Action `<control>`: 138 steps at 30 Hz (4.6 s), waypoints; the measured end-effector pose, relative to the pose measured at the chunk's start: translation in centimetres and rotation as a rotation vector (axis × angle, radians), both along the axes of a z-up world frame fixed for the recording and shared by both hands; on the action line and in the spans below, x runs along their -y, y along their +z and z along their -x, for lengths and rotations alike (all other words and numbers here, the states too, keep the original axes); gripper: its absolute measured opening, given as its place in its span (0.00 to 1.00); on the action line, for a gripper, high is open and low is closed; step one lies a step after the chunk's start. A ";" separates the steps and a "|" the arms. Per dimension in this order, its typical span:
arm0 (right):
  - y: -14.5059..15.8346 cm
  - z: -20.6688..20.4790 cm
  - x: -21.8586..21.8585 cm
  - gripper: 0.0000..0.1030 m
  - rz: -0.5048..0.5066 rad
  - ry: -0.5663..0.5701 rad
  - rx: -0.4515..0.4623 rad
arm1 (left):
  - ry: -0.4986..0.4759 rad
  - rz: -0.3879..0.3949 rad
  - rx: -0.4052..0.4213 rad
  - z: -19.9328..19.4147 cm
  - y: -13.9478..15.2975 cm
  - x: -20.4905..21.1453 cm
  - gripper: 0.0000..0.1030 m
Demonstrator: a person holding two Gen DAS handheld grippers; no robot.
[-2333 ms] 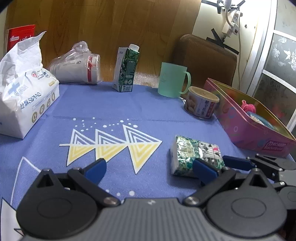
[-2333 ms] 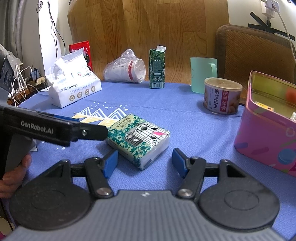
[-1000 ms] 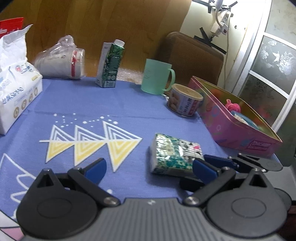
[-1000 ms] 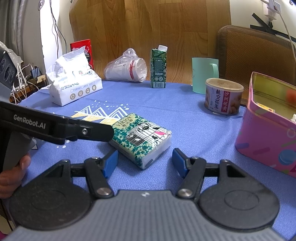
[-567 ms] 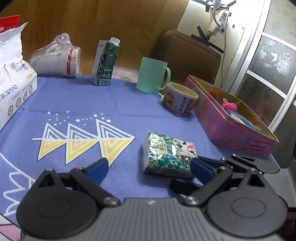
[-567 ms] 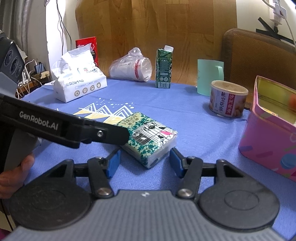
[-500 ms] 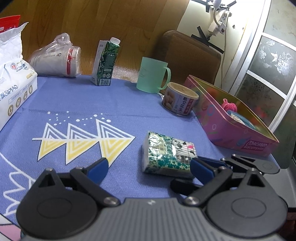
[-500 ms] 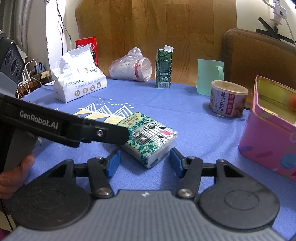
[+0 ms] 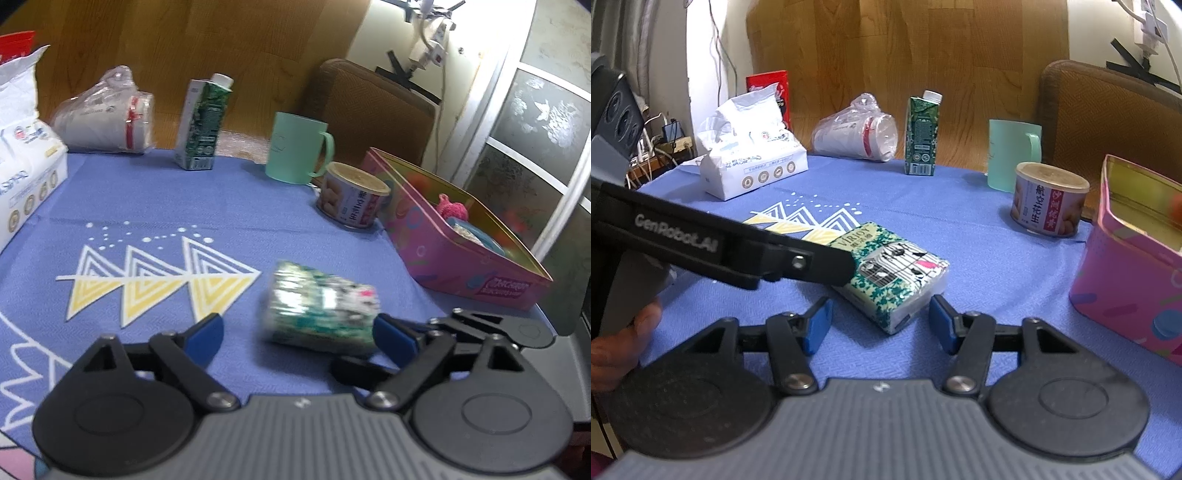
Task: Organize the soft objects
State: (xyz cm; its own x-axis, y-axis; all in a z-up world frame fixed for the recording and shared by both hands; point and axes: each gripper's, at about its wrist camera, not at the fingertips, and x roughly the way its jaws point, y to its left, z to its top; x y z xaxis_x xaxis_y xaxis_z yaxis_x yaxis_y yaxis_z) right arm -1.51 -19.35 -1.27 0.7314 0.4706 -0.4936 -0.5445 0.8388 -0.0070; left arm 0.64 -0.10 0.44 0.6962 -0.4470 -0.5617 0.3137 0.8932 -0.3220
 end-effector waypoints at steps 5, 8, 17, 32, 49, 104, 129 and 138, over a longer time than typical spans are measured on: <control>-0.1 0.6 -0.3 0.27 0.022 0.020 0.033 | -0.032 -0.037 0.017 0.3 0.1 1.2 0.73; 0.1 0.5 0.1 0.25 0.006 -0.001 0.040 | -0.033 0.000 0.011 0.4 0.3 1.0 0.71; 1.3 1.3 2.0 0.24 -0.048 -0.063 0.127 | -0.083 -0.017 0.082 0.3 3.4 3.5 0.71; 6.2 -2.9 12.8 0.25 -0.059 -0.440 0.290 | -0.339 -0.115 0.259 -6.6 8.2 20.3 0.91; 3.7 -2.9 13.7 0.31 -0.088 -0.537 0.238 | -0.321 -0.040 0.200 -5.0 7.8 19.1 0.91; 5.1 2.9 12.1 0.74 -0.350 -0.599 0.119 | 0.001 -0.100 0.356 3.7 8.4 9.2 1.00; 4.8 3.1 12.0 0.74 -0.344 -0.596 0.114 | 0.017 -0.187 0.342 3.6 8.2 10.1 1.00; 4.6 3.0 12.1 0.74 -0.343 -0.597 0.093 | -0.040 -0.202 0.257 2.8 7.3 10.8 1.00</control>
State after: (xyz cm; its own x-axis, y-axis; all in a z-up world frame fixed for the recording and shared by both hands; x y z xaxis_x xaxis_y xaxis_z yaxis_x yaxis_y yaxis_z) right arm -4.52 -31.41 3.34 0.9457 0.0923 -0.3116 0.0012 0.9578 0.2876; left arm -2.15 -10.89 7.71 0.8106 -0.3747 -0.4501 0.3982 0.9161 -0.0456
